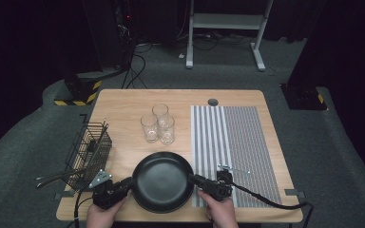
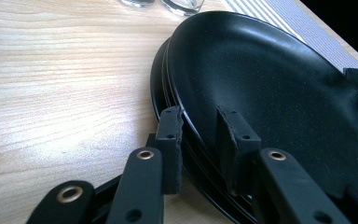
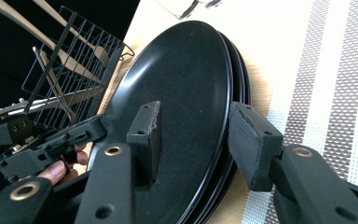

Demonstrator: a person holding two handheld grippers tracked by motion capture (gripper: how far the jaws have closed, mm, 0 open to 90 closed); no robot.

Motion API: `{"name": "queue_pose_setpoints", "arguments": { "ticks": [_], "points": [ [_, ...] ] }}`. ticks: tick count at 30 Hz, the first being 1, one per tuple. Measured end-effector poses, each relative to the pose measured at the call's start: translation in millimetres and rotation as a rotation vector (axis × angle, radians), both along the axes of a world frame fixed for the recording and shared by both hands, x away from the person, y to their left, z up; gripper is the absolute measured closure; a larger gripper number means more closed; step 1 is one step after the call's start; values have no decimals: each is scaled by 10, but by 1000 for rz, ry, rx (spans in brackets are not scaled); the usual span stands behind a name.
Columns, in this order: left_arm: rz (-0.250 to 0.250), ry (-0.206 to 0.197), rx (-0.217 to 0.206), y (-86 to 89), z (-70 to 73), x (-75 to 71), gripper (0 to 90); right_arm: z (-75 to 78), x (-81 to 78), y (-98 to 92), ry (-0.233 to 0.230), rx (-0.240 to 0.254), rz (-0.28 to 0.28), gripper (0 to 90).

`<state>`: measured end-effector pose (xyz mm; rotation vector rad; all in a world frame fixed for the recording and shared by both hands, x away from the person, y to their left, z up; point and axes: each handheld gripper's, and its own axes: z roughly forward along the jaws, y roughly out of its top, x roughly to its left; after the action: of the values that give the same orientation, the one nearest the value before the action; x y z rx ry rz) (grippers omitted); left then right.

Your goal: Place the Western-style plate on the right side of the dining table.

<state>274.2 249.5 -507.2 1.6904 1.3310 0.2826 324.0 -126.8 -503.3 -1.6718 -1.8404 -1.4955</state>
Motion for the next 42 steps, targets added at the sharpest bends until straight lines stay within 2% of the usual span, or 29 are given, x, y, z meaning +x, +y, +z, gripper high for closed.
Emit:
{"name": "queue_pose_setpoints", "arguments": {
  "ticks": [5, 11, 20, 25, 26, 27, 28, 29, 30, 31, 33, 35, 39, 42],
  "points": [
    [1, 0, 11, -11, -2, 2, 712, 35, 5, -11, -8, 12, 2, 558],
    [0, -19, 43, -37, 14, -9, 711, 16, 11, -5, -10, -4, 3, 552],
    [1, -22, 43, -36, 16, -9, 712, 21, 13, -11, -6, -8, -3, 553],
    [1, -24, 34, -32, 16, -2, 714, 45, 10, -26, -19, -10, -5, 554],
    [-2, -26, 40, -35, 16, -1, 715, 51, 9, -33, -33, -2, -4, 629],
    [-4, -27, 39, -40, 14, -1, 715, 63, 11, -29, -40, 62, 36, 604],
    [-6, -26, 35, -47, 14, -1, 716, 90, 7, 8, -40, 68, 56, 603],
    [-9, -23, 33, -47, 15, 0, 716, 129, -7, 54, -56, 5, 45, 601],
    [-13, -21, 24, -37, 12, 1, 716, 164, -19, 82, -90, -30, 39, 590],
    [-12, -21, 14, -26, 8, 0, 716, 188, -20, 88, -106, -22, 38, 577],
    [-22, -14, -6, -3, 4, 3, 716, 198, -7, 63, -104, -24, 29, 561],
    [-24, -16, -1, -5, 6, 4, 716, 171, -7, 30, -112, -75, 11, 554],
    [-24, -21, 3, -11, 7, 0, 711, 83, -24, 7, -87, -102, 0, 550],
    [-24, -18, -2, -6, 7, 0, 712, 59, -26, 18, -77, -92, 8, 547]
  ]
}}
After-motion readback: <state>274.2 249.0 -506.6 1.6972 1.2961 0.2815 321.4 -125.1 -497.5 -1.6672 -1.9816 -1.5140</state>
